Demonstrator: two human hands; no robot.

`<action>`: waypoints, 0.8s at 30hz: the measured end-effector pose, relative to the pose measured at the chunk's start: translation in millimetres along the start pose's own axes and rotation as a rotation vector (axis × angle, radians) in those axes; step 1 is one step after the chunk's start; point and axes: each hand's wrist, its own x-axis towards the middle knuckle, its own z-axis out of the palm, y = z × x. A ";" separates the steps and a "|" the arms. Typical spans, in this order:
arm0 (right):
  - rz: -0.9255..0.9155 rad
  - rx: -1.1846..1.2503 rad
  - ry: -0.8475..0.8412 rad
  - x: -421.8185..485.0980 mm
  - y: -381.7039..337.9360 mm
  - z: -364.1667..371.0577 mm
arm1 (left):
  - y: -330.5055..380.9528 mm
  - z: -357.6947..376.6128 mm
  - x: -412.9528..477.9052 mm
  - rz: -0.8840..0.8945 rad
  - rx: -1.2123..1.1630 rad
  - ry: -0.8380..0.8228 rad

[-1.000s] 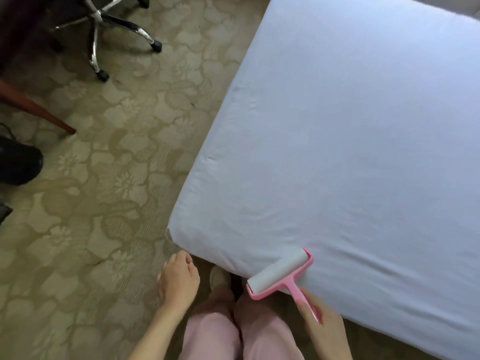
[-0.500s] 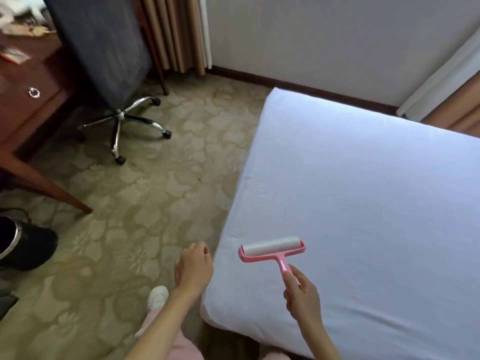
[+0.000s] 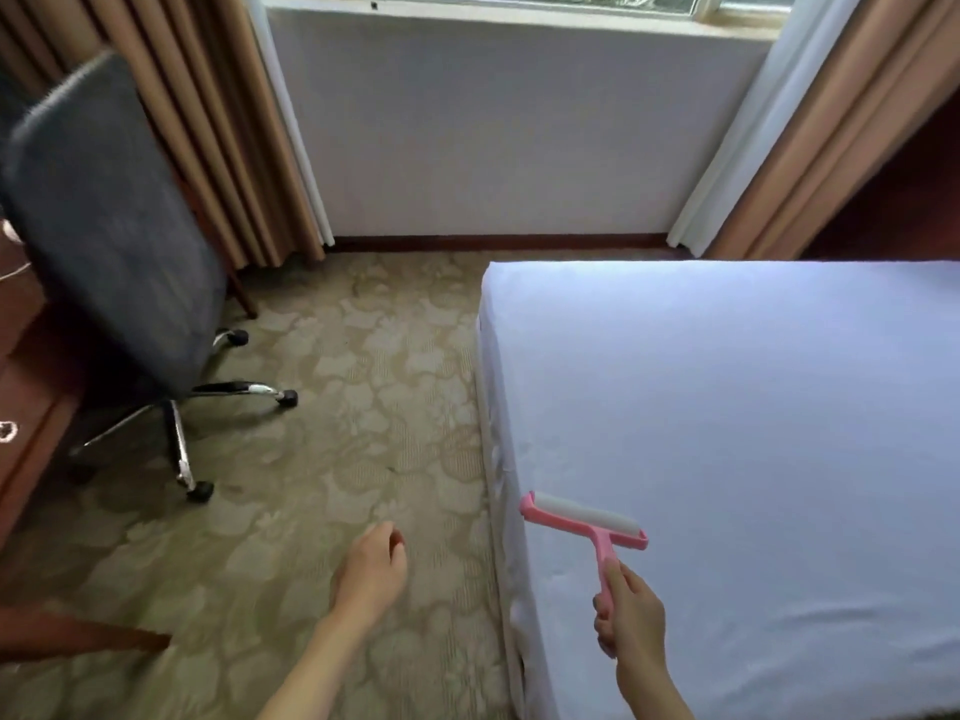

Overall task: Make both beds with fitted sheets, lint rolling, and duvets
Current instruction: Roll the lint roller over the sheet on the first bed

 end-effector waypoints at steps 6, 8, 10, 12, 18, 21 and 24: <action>-0.056 -0.041 0.096 17.5 -30.0 28.3 | 26.4 -19.9 58.6 0.112 0.035 -0.042; -0.065 -0.047 0.131 33.5 -39.4 38.6 | 38.7 -18.7 79.3 0.162 0.031 -0.066; -0.064 -0.037 0.168 57.0 -50.2 55.1 | 46.9 -19.6 109.6 0.190 0.020 -0.090; -0.055 -0.020 0.196 87.7 -64.7 76.8 | 52.0 -22.4 152.0 0.195 0.029 -0.113; 0.004 0.073 0.251 193.7 -141.0 157.6 | 84.7 -48.7 298.3 0.194 0.045 -0.186; -0.007 0.110 0.241 236.8 -212.7 194.1 | 125.2 -76.4 371.4 0.197 0.034 -0.214; -0.056 0.139 0.235 271.1 -284.6 220.5 | 173.2 -104.1 442.2 0.249 0.000 -0.174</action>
